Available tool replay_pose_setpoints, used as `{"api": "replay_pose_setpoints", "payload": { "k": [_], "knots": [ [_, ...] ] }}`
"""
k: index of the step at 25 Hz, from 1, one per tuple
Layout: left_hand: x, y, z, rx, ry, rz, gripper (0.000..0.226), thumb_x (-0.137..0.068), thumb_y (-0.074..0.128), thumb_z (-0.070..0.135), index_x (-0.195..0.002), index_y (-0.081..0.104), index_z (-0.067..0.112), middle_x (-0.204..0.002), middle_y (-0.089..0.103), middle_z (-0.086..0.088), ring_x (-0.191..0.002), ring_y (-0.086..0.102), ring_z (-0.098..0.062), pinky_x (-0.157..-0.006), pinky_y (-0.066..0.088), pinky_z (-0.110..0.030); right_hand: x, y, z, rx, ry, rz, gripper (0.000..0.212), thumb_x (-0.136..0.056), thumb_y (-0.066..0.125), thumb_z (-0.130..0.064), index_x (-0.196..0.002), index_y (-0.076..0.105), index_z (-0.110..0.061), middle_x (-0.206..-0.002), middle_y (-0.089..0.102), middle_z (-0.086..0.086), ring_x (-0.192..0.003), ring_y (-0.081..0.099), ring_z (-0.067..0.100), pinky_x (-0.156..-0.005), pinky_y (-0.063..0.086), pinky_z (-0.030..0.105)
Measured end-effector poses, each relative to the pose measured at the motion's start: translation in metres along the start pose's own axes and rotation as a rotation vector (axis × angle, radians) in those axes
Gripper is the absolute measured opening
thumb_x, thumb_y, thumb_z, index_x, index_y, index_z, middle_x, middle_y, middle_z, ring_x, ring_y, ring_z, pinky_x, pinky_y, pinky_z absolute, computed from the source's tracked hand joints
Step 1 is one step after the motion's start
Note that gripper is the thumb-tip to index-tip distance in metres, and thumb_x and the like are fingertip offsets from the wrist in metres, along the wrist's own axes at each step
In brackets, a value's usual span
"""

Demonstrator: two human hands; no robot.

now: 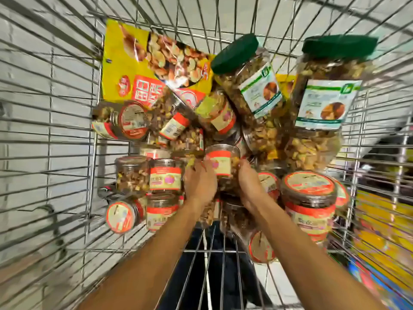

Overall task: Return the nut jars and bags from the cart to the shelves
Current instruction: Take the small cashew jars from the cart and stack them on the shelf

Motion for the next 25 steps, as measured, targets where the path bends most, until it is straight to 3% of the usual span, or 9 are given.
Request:
{"api": "replay_pose_setpoints", "payload": {
  "k": [2,3,6,9,12,15,18,21,25],
  "knots": [
    [0.007,0.007,0.005,-0.056,0.008,-0.013,0.044,-0.102,0.028,0.028,-0.133,0.043,0.0,-0.131,0.049,-0.022,-0.122,0.045,-0.036,-0.102,0.036,-0.038,0.001,-0.001,0.012,-0.132,0.083,-0.058,0.044,-0.1,0.025,-0.028,-0.092,0.064,-0.012,-0.089,0.068,0.009,-0.067,0.069,0.015,-0.051,0.052,0.019],
    [0.014,0.01,0.013,-0.065,0.063,-0.037,0.047,-0.101,0.028,0.031,-0.138,0.038,0.002,-0.136,0.047,-0.02,-0.125,0.044,-0.034,-0.103,0.035,-0.036,0.006,0.001,0.015,-0.162,0.11,-0.112,0.047,-0.1,0.022,-0.034,-0.092,0.064,-0.014,-0.087,0.069,0.007,-0.066,0.068,0.013,-0.054,0.053,0.022],
    [0.045,-0.002,0.033,-0.083,0.203,-0.103,0.057,-0.097,0.038,0.038,-0.147,0.024,0.014,-0.147,0.04,-0.006,-0.128,0.044,-0.02,-0.102,0.029,-0.02,0.028,0.005,0.014,-0.236,0.158,-0.211,0.062,-0.097,0.015,-0.055,-0.116,0.059,-0.014,-0.102,0.068,0.01,-0.085,0.065,0.021,-0.072,0.054,0.036],
    [0.076,-0.016,0.045,-0.091,0.258,-0.052,0.069,-0.089,0.05,0.048,-0.145,0.026,0.018,-0.144,0.04,-0.004,-0.128,0.042,-0.02,-0.107,0.033,-0.031,0.043,0.009,0.006,-0.347,0.162,-0.208,0.071,-0.094,0.016,-0.061,-0.126,0.054,-0.012,-0.118,0.063,0.017,-0.097,0.063,0.03,-0.079,0.053,0.04],
    [0.087,-0.047,0.075,-0.074,0.439,0.076,0.063,-0.09,0.038,0.058,-0.13,0.045,0.01,-0.119,0.049,-0.004,-0.109,0.041,-0.009,-0.099,0.035,-0.035,0.051,0.007,0.004,-0.32,0.178,-0.2,0.073,-0.089,0.018,-0.067,-0.119,0.058,-0.014,-0.106,0.066,0.017,-0.088,0.064,0.03,-0.074,0.052,0.042],
    [0.032,-0.11,0.09,-0.261,0.481,0.374,0.065,-0.095,0.036,0.048,-0.137,0.036,-0.001,-0.135,0.043,-0.022,-0.126,0.037,-0.028,-0.108,0.024,-0.037,0.046,0.009,0.003,-0.323,0.213,-0.251,0.078,-0.085,0.015,-0.073,-0.116,0.061,-0.017,-0.1,0.068,0.013,-0.097,0.063,0.029,-0.07,0.052,0.044],
    [-0.033,-0.114,0.09,-0.534,0.388,0.309,0.091,-0.088,0.045,0.057,-0.147,0.011,-0.002,-0.153,0.019,-0.025,-0.141,0.019,-0.036,-0.114,0.016,-0.042,0.034,0.015,0.004,-0.35,0.223,-0.272,0.082,-0.084,0.016,-0.075,-0.108,0.064,-0.014,-0.094,0.071,0.014,-0.093,0.067,0.03,-0.075,0.052,0.045],
    [-0.062,-0.101,0.092,-0.642,0.44,0.308,0.104,-0.076,0.061,0.061,-0.145,0.017,-0.004,-0.146,0.032,-0.027,-0.136,0.03,-0.038,-0.11,0.025,-0.044,0.021,0.021,0.004,-0.373,0.218,-0.292,0.08,-0.083,0.016,-0.076,-0.094,0.067,-0.015,-0.081,0.074,0.011,-0.071,0.072,0.025,-0.064,0.056,0.039],
    [-0.087,-0.113,0.094,-0.486,0.445,0.269,0.089,-0.071,0.07,0.059,-0.134,0.041,0.004,-0.127,0.055,-0.019,-0.119,0.051,-0.035,-0.094,0.043,-0.039,0.019,0.031,-0.011,-0.389,0.166,-0.332,0.083,-0.082,0.012,-0.077,-0.096,0.068,-0.017,-0.088,0.074,0.012,-0.082,0.07,0.028,-0.073,0.053,0.044]
  ]
}}
Point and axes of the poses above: each hand's wrist, its own x-axis away from the middle knuckle, its own y-axis out of the palm, z = x × y, the point moved 10 cm from there along -x, towards the middle knuckle
